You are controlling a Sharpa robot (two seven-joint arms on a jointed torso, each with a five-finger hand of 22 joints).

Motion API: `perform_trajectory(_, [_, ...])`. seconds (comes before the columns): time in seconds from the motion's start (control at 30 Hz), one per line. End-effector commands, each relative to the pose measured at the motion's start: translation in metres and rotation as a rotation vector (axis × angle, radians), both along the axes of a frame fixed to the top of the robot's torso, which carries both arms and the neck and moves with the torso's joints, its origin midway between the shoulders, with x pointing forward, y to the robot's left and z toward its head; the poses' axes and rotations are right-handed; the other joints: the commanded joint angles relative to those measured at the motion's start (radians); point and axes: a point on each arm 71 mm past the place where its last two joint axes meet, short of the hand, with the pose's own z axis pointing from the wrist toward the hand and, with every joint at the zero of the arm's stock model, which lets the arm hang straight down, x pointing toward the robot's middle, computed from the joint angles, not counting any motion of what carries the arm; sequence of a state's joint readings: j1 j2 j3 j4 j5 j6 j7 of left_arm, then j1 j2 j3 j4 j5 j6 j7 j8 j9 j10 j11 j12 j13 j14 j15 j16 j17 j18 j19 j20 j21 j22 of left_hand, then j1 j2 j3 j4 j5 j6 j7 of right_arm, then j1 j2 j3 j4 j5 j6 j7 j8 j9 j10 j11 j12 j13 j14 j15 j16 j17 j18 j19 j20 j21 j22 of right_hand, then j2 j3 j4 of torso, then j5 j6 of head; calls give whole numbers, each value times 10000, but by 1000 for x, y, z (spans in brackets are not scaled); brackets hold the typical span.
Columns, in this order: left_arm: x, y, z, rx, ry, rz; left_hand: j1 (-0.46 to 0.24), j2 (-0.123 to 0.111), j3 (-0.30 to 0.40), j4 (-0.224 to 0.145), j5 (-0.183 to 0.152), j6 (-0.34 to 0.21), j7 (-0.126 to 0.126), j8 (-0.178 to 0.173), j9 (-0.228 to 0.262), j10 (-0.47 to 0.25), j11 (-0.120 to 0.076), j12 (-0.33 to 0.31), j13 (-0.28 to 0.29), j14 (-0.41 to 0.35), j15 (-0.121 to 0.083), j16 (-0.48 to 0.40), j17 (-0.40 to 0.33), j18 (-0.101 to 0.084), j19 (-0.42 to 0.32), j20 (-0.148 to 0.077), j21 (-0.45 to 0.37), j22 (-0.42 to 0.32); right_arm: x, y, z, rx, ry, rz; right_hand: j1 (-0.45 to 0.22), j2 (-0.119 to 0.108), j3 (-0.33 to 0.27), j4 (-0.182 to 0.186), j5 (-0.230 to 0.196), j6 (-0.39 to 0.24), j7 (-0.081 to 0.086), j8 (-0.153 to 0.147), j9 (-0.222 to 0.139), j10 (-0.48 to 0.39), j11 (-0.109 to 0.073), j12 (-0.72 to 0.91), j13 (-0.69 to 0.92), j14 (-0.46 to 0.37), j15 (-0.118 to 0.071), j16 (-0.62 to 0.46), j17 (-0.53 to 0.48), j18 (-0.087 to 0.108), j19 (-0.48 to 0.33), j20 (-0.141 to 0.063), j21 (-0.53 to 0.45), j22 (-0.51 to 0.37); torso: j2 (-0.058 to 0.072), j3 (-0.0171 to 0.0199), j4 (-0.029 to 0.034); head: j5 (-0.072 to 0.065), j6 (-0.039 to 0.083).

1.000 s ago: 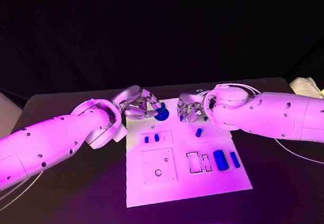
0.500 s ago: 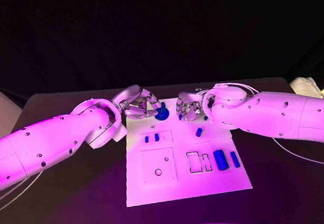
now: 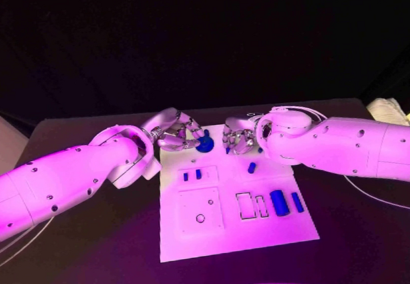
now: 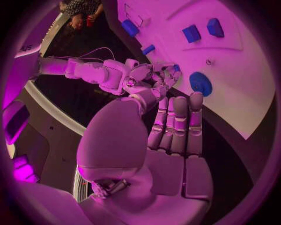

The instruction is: Assemble the parts on the task board

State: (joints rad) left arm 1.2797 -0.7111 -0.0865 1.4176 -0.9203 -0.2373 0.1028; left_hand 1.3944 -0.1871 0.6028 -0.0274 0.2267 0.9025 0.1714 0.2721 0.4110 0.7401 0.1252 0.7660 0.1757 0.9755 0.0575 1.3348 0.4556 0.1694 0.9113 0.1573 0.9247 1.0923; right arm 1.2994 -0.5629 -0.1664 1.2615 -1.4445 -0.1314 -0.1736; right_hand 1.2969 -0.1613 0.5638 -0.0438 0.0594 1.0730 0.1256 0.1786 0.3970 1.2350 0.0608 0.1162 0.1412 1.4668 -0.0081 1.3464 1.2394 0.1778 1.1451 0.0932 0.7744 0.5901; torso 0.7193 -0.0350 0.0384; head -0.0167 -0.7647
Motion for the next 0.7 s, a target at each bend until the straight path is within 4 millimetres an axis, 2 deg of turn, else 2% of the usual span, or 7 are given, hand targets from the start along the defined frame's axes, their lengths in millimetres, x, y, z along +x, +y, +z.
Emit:
perform_trajectory(0.03, [-1, -1, 1, -37, 100, -97, 26, 51, 4, 37, -13, 2, 55, -40, 8, -61, 39, -64, -13, 17, 8, -59, -12, 152, -39, -20, -45, -15, -2, 1, -1, 53, -185, 5, 150, -6, -90, -14, -65, 135, -27, 107, 87, 95, -10, 107, 87, 392, -75, 57, 3, 26, 11, -55, -36, 15, 5, 1, -7, 7, 3])
perform_trajectory(0.13, [-1, -1, 1, -35, 99, -85, 27, 52, 4, 37, -13, 2, 55, -41, 8, -61, 39, -65, -13, 17, 8, -59, -12, 152, -39, -20, -45, -15, -2, 1, 0, 121, -322, -72, 178, -54, -197, -43, -74, 230, -51, 230, 183, -45, -11, 168, 169, 362, -86, 76, 2, 21, -14, -66, -99, -11, 2, 3, -7, 9, 15])
perform_trajectory(0.7, [0, -1, 0, -13, 122, -59, 51, 61, 10, 24, -13, -19, 67, -58, 7, -69, 45, -69, -22, 15, 10, -63, -20, 152, -36, -19, -44, -15, -6, 2, 2, 460, -789, -192, 198, -163, -534, -54, -110, 265, -94, 522, 471, -413, 3, 567, 549, 228, -57, 146, -6, -8, -59, -40, -102, 130, 6, 1, -6, 17, 11])
